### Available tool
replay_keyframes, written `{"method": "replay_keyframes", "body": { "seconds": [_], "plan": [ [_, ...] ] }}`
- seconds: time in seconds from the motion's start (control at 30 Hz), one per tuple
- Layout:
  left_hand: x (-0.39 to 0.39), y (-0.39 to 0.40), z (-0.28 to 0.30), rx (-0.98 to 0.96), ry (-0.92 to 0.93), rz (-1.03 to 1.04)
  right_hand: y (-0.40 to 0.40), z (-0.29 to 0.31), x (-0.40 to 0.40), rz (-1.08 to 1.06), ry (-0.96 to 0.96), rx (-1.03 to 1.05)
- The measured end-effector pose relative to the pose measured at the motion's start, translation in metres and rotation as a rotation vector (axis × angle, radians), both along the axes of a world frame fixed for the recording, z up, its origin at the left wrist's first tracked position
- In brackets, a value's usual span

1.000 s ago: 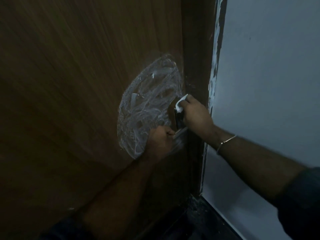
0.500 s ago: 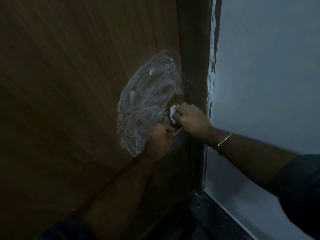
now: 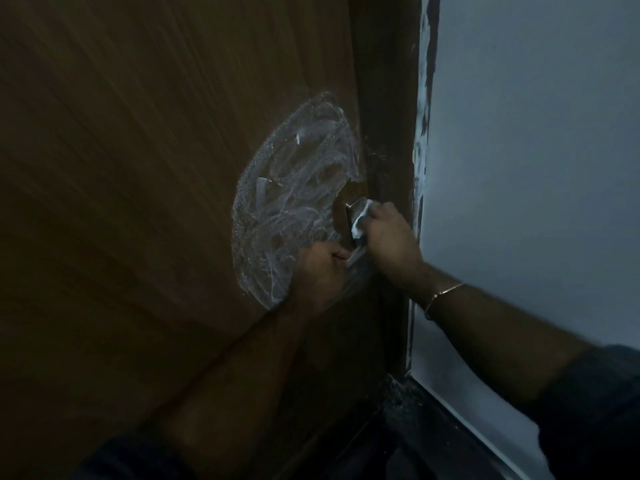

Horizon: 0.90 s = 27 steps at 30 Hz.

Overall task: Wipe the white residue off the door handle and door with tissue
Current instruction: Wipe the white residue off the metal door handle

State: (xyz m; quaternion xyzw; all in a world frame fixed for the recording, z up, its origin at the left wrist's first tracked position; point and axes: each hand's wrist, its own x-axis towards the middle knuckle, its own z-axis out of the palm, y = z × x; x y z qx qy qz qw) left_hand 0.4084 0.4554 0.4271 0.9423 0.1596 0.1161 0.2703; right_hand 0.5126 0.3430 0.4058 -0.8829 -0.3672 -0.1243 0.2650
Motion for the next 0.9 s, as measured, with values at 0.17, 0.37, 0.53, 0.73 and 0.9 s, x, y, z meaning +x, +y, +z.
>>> {"method": "replay_keyframes", "body": {
  "seconds": [0.17,0.37,0.53,0.73,0.9],
  "plan": [
    [0.001,0.000,0.001,-0.027,0.032,-0.012,-0.016,0.001,0.002,0.162,-0.130,-0.170],
    [-0.002,0.000,0.004,-0.027,-0.004,-0.036,-0.013,-0.002,-0.005,0.087,-0.148,-0.127],
    [-0.003,0.001,0.007,-0.040,0.019,-0.054,-0.013,0.001,0.005,0.084,-0.046,-0.047],
    [-0.003,-0.002,0.006,-0.026,0.038,-0.011,-0.016,-0.027,-0.024,-0.277,0.353,0.424],
    [-0.003,-0.004,0.009,0.020,0.030,-0.010,0.007,-0.026,-0.058,-0.127,1.387,1.222]
  ]
}}
